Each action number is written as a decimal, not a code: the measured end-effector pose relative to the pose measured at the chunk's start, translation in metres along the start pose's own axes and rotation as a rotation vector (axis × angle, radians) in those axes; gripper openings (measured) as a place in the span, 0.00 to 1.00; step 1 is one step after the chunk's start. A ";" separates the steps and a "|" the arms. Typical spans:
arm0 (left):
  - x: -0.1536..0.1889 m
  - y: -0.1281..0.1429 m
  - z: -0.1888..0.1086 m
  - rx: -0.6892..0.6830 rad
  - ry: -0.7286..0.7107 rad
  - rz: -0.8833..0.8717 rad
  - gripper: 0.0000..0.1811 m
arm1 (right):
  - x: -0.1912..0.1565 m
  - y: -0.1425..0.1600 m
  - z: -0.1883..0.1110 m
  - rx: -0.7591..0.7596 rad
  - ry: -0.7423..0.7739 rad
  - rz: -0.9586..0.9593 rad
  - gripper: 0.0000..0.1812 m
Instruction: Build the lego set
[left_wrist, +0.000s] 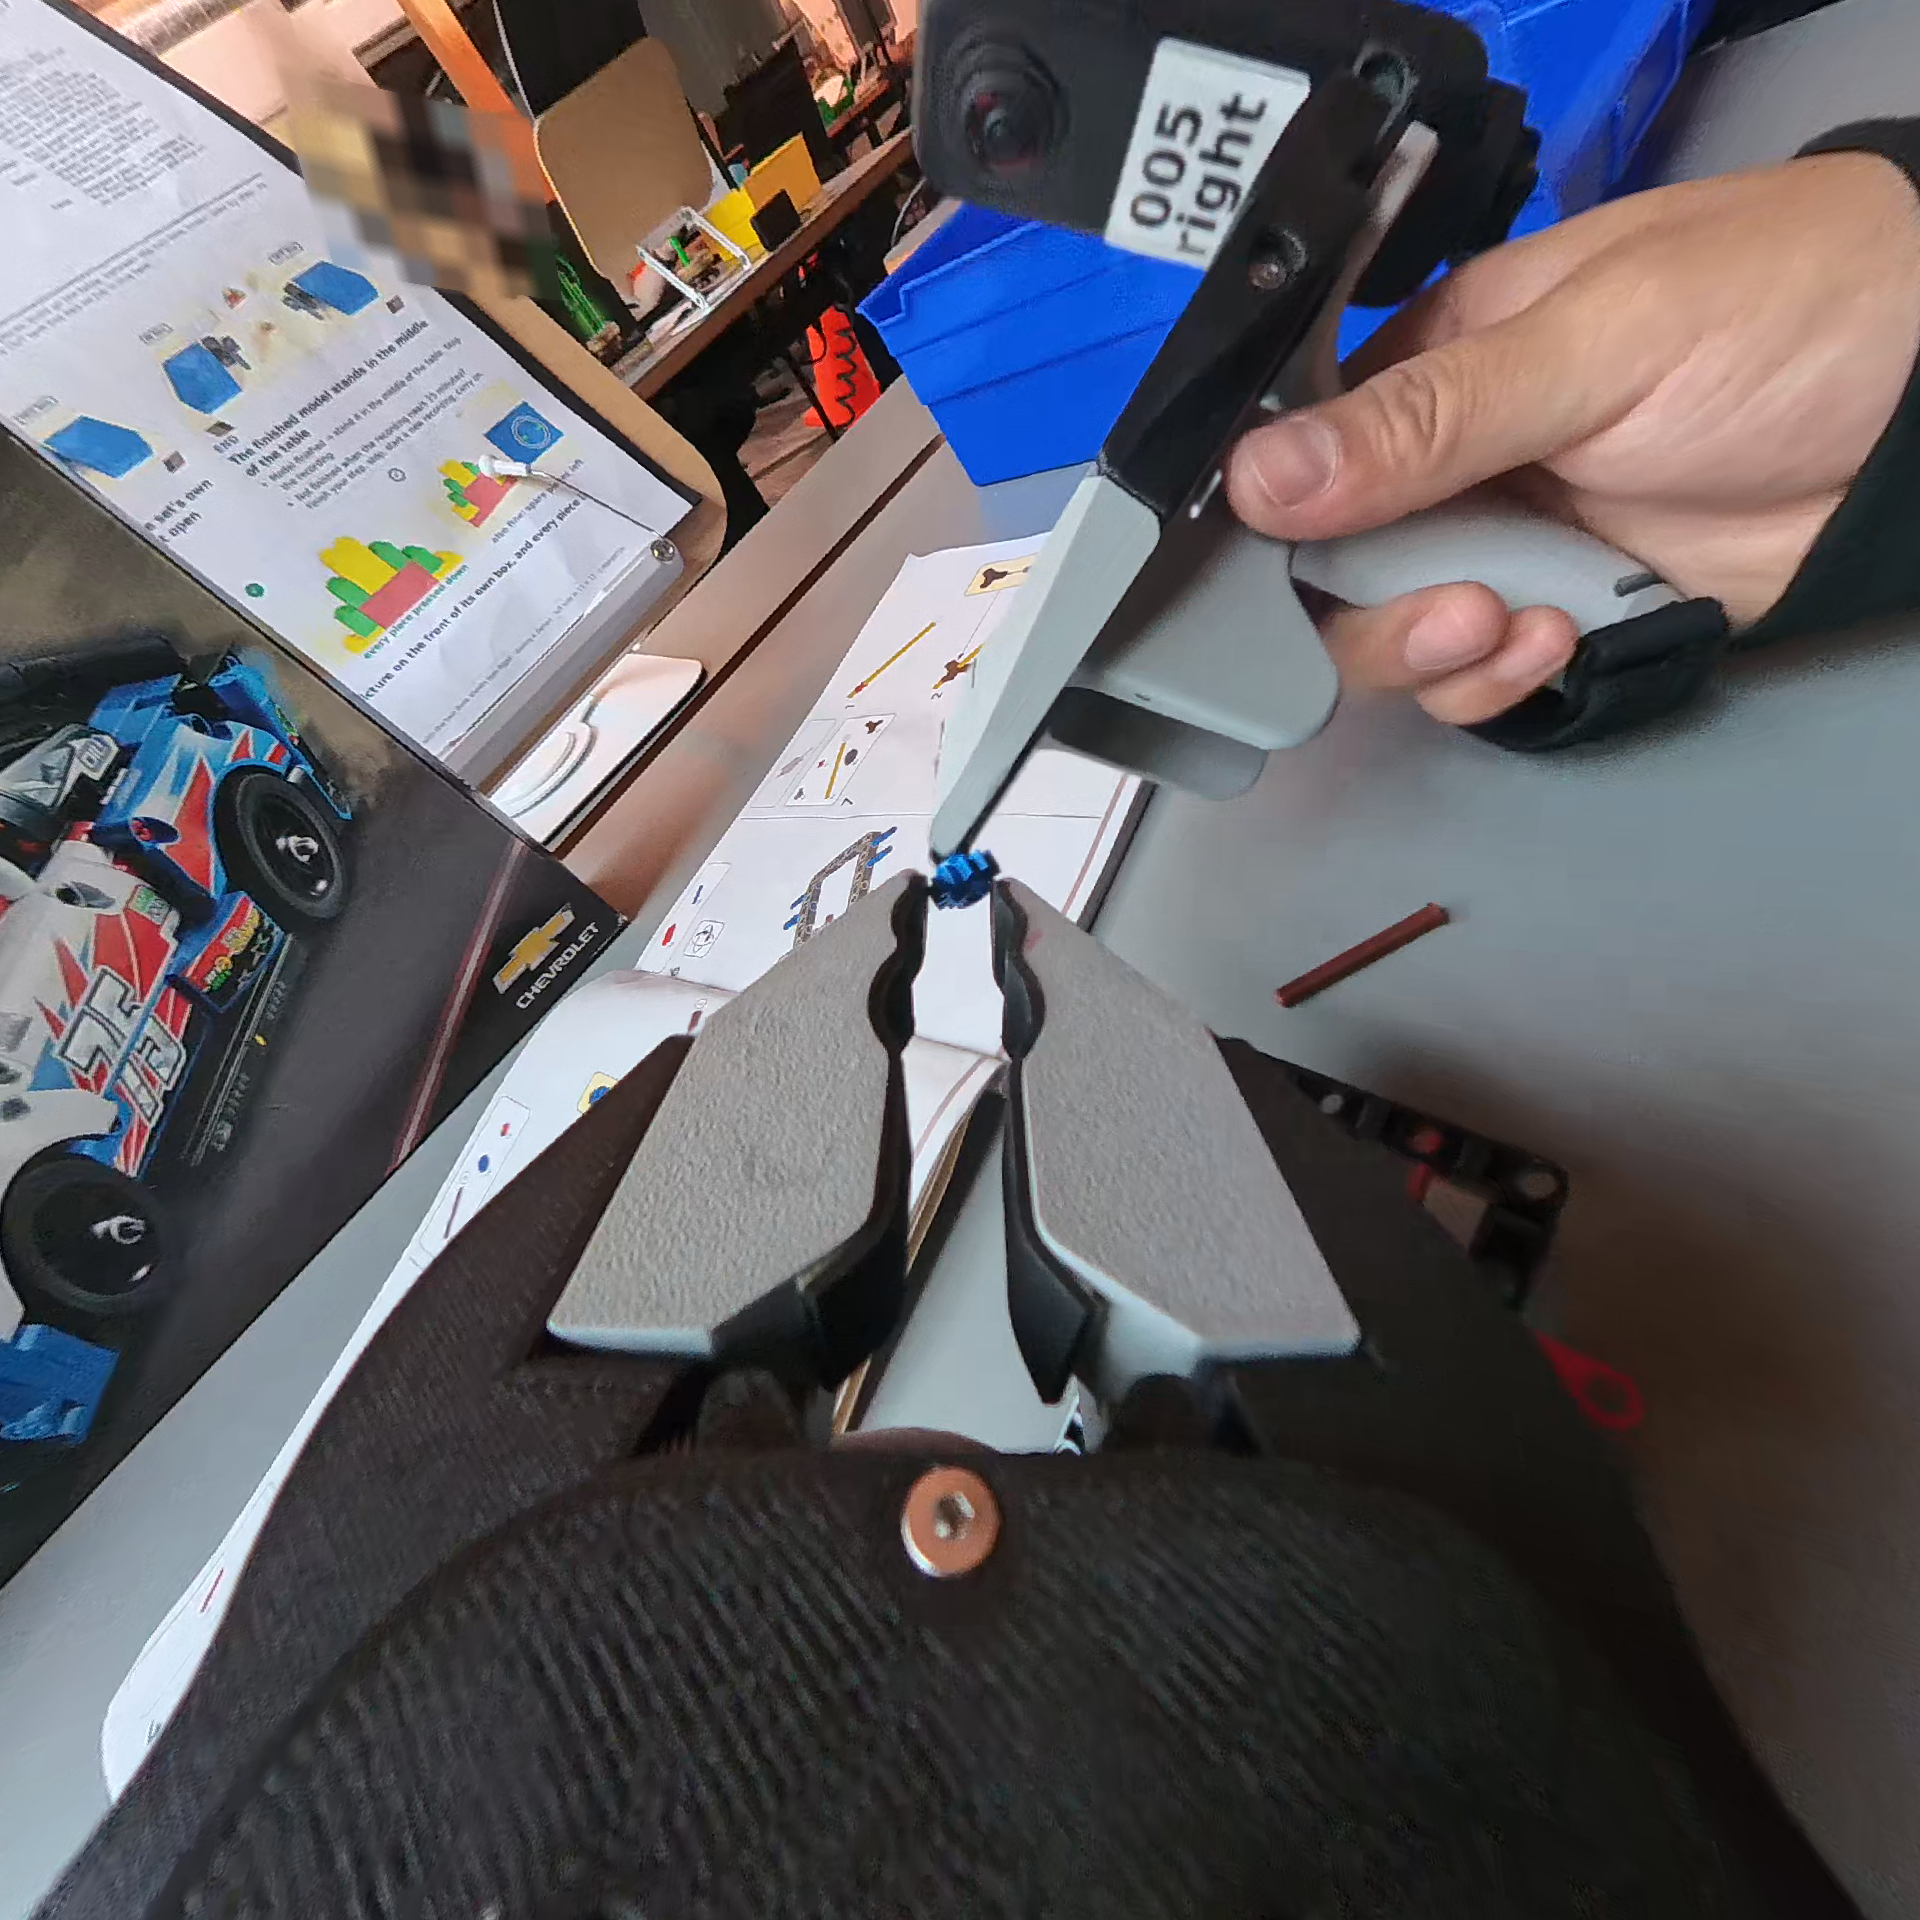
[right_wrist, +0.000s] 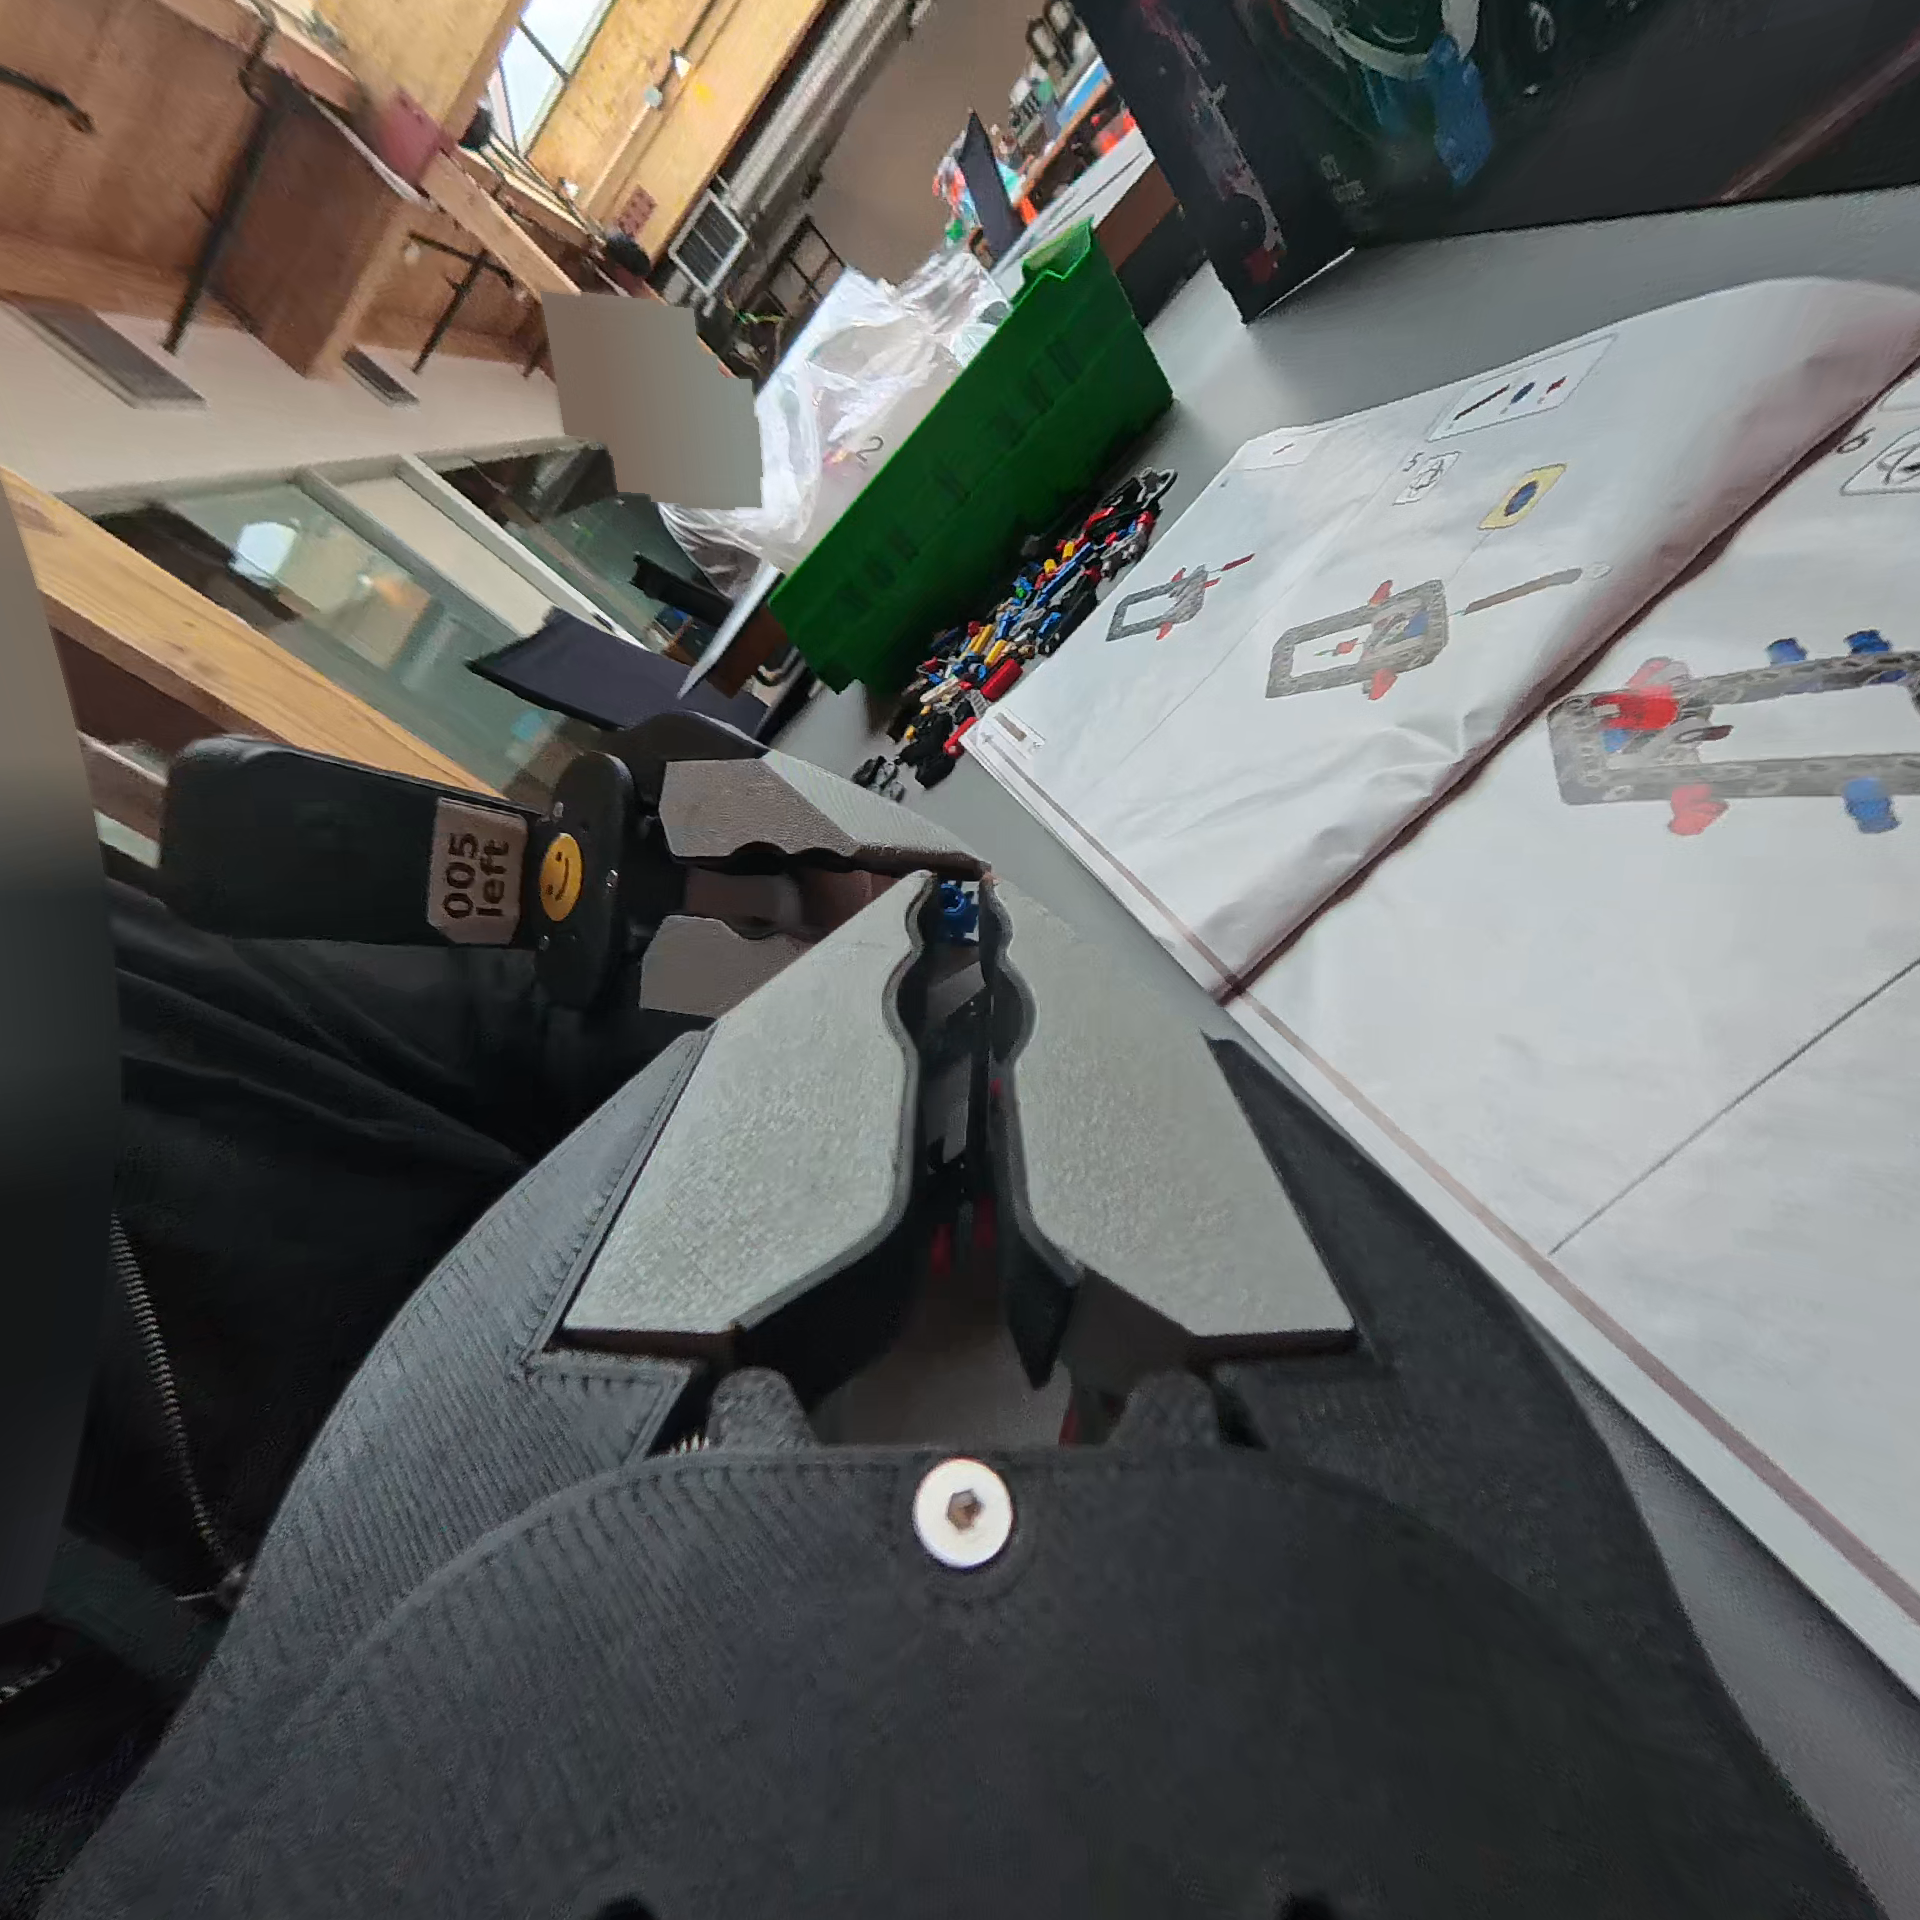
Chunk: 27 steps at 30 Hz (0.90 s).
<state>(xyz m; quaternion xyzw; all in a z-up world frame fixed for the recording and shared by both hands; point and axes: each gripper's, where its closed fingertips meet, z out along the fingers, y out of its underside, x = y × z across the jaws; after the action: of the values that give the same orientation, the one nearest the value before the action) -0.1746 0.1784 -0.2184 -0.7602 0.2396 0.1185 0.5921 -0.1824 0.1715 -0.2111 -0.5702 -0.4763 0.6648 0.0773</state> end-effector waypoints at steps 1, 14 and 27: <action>0.001 0.000 0.000 0.001 0.011 -0.003 0.06 | 0.000 0.001 0.000 -0.015 0.022 -0.037 0.02; 0.001 0.006 0.000 -0.020 0.018 0.005 0.06 | -0.001 -0.002 -0.008 -0.074 0.085 -0.189 0.07; 0.005 -0.009 -0.006 0.075 0.049 0.009 0.06 | -0.015 0.007 -0.008 -0.155 0.004 -0.228 0.08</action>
<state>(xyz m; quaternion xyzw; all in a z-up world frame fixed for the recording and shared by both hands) -0.1659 0.1735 -0.2115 -0.7391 0.2617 0.0932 0.6136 -0.1675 0.1620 -0.2052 -0.5179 -0.5878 0.6118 0.1091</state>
